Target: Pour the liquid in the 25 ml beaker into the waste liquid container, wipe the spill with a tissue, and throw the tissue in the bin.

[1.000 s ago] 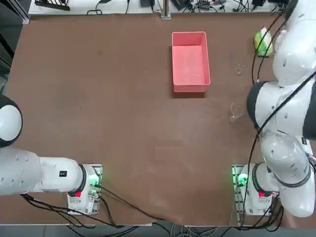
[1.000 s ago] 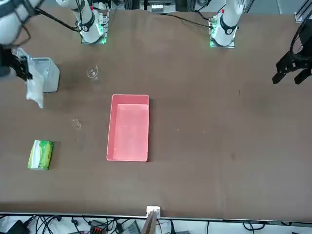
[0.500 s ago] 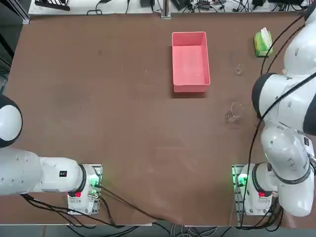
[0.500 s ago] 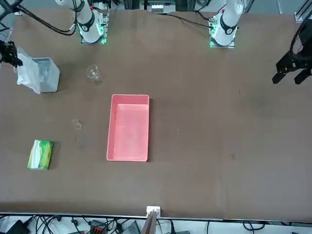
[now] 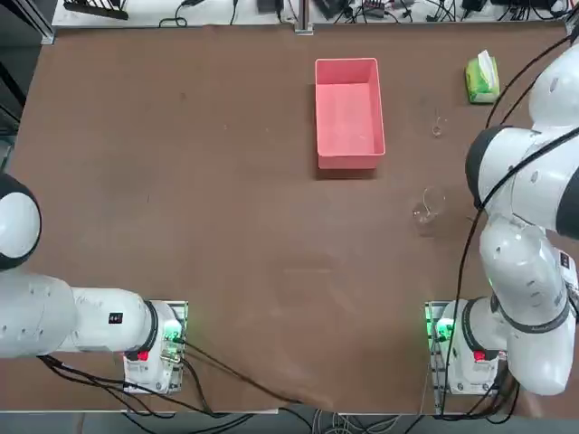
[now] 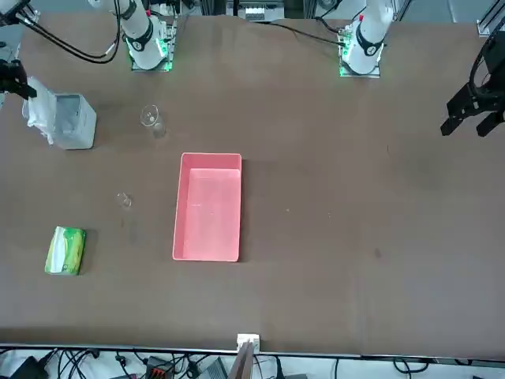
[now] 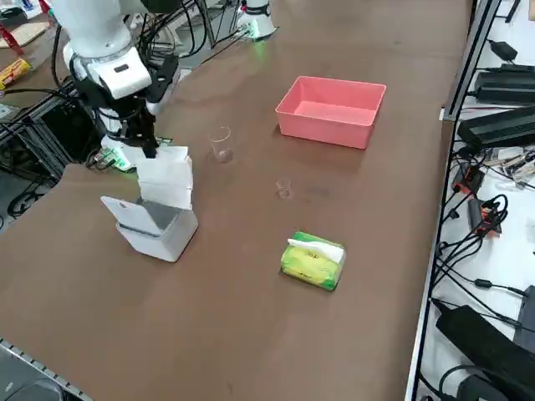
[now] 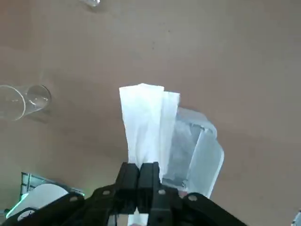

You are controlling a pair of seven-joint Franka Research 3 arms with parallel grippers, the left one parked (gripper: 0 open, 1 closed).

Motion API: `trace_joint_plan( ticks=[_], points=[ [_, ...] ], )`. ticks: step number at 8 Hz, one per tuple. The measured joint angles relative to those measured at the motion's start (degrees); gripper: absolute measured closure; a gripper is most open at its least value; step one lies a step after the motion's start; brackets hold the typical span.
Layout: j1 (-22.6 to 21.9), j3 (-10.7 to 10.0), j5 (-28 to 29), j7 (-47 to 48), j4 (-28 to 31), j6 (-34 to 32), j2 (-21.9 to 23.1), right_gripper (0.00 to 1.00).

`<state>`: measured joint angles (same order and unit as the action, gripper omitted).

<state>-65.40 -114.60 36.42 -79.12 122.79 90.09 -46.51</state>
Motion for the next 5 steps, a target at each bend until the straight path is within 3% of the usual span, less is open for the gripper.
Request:
trace_joint_plan(
  ticks=[2,5],
  points=[
    [3.31,3.13,0.0,-1.02,1.36,0.03,-0.16,0.98],
    [5.22,3.67,0.0,-3.38,3.32,0.03,-0.18,0.98]
  ],
)
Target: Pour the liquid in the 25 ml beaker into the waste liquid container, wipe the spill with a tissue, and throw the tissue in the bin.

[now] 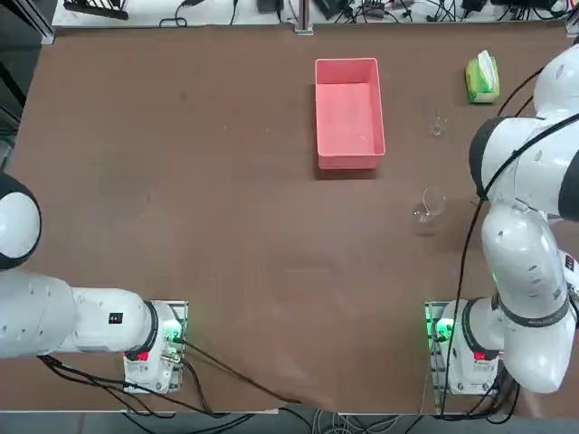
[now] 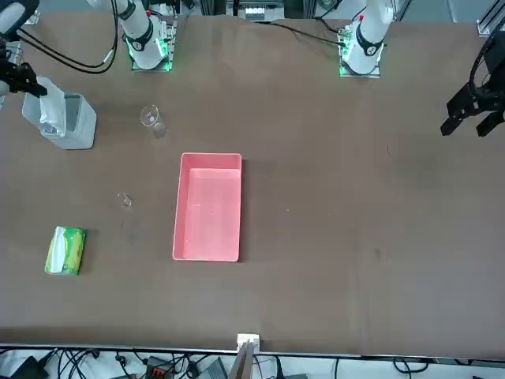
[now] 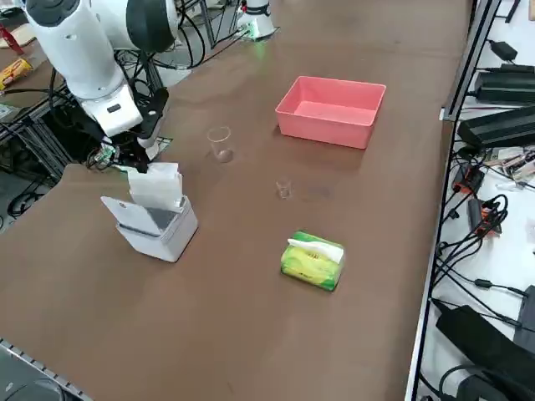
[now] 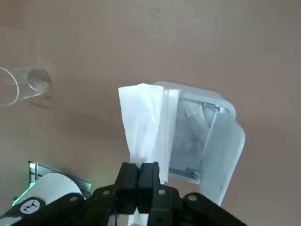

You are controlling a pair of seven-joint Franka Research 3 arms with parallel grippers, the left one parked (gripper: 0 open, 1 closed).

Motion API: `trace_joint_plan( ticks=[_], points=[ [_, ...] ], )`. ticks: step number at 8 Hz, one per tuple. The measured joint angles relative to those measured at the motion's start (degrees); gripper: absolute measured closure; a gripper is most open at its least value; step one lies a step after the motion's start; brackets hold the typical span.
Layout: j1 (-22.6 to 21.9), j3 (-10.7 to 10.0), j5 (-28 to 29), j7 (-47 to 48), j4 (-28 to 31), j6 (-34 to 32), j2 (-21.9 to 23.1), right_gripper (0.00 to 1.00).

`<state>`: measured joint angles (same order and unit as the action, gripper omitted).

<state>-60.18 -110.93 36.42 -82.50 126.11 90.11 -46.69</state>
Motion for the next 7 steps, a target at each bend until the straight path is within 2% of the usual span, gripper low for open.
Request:
trace_joint_plan(
  ticks=[4,7],
  points=[
    [1.35,0.35,0.0,-1.51,0.91,0.0,0.02,0.98],
    [3.82,3.12,0.0,-1.63,0.95,0.14,-0.02,0.96]
  ],
)
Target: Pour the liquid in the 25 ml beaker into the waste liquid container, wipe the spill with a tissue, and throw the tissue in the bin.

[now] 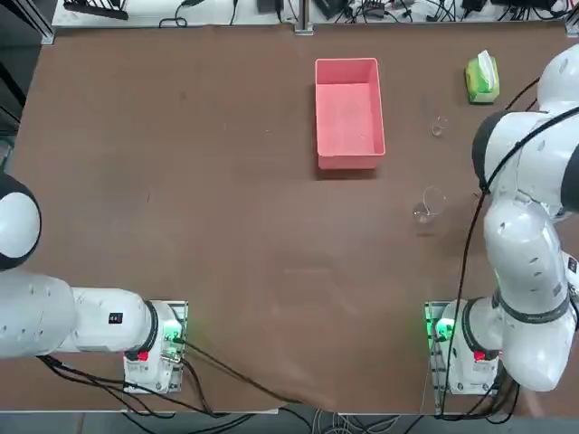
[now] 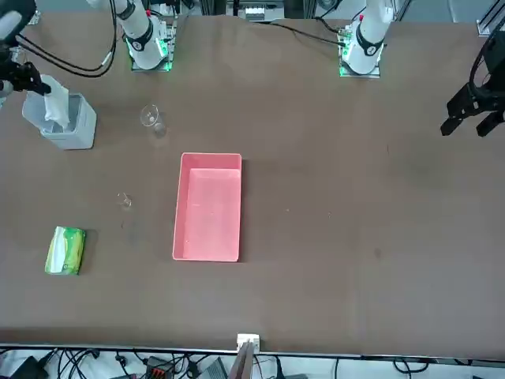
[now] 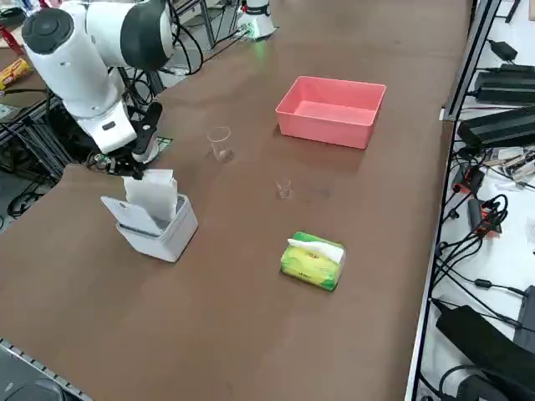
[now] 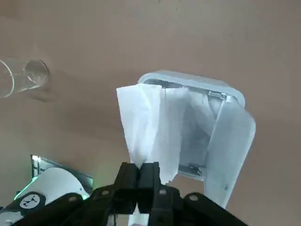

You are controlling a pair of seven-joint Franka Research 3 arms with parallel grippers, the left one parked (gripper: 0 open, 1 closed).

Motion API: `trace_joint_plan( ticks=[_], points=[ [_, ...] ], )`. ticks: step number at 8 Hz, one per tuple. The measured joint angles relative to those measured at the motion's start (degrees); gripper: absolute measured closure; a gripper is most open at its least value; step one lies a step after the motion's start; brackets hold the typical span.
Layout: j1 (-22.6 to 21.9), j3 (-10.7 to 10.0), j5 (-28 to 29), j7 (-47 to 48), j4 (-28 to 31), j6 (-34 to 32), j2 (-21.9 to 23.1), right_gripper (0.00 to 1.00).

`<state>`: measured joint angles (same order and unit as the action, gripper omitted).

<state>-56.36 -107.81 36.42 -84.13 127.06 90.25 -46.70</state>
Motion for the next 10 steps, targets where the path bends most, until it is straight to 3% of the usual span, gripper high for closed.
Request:
trace_joint_plan(
  ticks=[1,3,4,7,8,10],
  points=[
    [0.44,0.24,0.0,-0.09,0.0,0.19,0.0,0.94],
    [0.64,0.31,0.0,-0.2,-0.01,0.49,0.0,0.71],
    [0.64,0.5,0.0,-0.2,-0.04,0.71,-0.01,0.69],
    [0.67,0.69,0.06,-0.34,-0.91,1.03,0.0,0.14],
    [0.66,0.97,0.18,-0.55,-3.05,1.06,0.02,0.0],
    [0.6,2.73,2.7,-0.51,-10.29,0.9,-0.03,0.0]
  ],
)
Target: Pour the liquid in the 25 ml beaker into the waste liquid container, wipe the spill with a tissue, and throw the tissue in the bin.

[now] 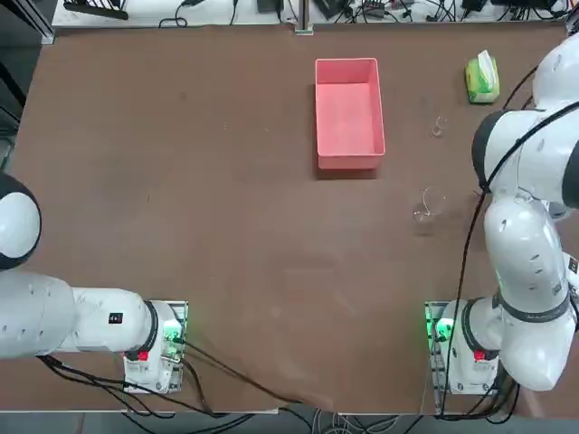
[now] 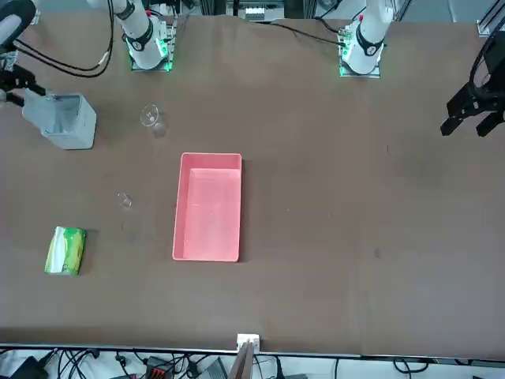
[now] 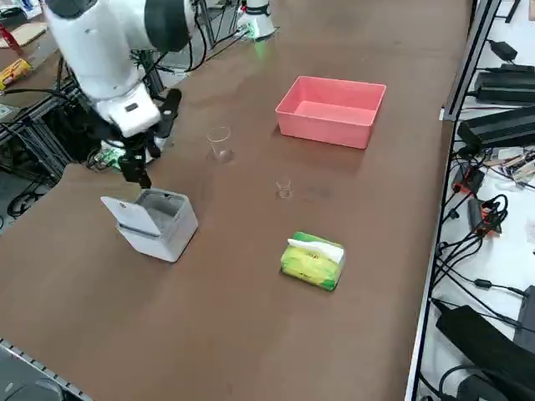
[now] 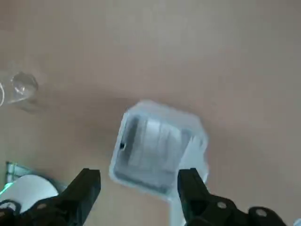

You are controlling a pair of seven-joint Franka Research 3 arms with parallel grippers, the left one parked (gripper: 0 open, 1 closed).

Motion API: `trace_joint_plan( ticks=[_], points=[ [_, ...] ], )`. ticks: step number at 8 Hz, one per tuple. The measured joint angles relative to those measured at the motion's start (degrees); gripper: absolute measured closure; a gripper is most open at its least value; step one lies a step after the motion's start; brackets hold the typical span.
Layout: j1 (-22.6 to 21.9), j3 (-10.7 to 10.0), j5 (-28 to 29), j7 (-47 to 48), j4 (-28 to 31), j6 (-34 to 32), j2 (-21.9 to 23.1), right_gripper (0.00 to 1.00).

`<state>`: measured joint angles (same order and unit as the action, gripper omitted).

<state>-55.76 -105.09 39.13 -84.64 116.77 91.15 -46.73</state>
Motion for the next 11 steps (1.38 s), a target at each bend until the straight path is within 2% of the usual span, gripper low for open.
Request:
trace_joint_plan(
  ticks=[4,6,7,8,9,11],
  points=[
    [0.38,5.42,4.35,0.21,-10.0,-0.13,-0.15,0.0],
    [1.09,6.51,7.02,0.68,-13.08,-0.14,-0.13,0.0],
    [1.74,7.85,7.52,1.87,-15.23,-0.15,0.04,0.0],
    [3.61,10.96,7.43,4.23,-18.59,-0.13,0.41,0.0],
    [7.15,16.03,5.8,7.65,-23.09,-0.11,1.61,0.0],
    [15.47,29.81,-2.72,17.73,-31.4,-0.15,7.44,0.0]
  ],
)
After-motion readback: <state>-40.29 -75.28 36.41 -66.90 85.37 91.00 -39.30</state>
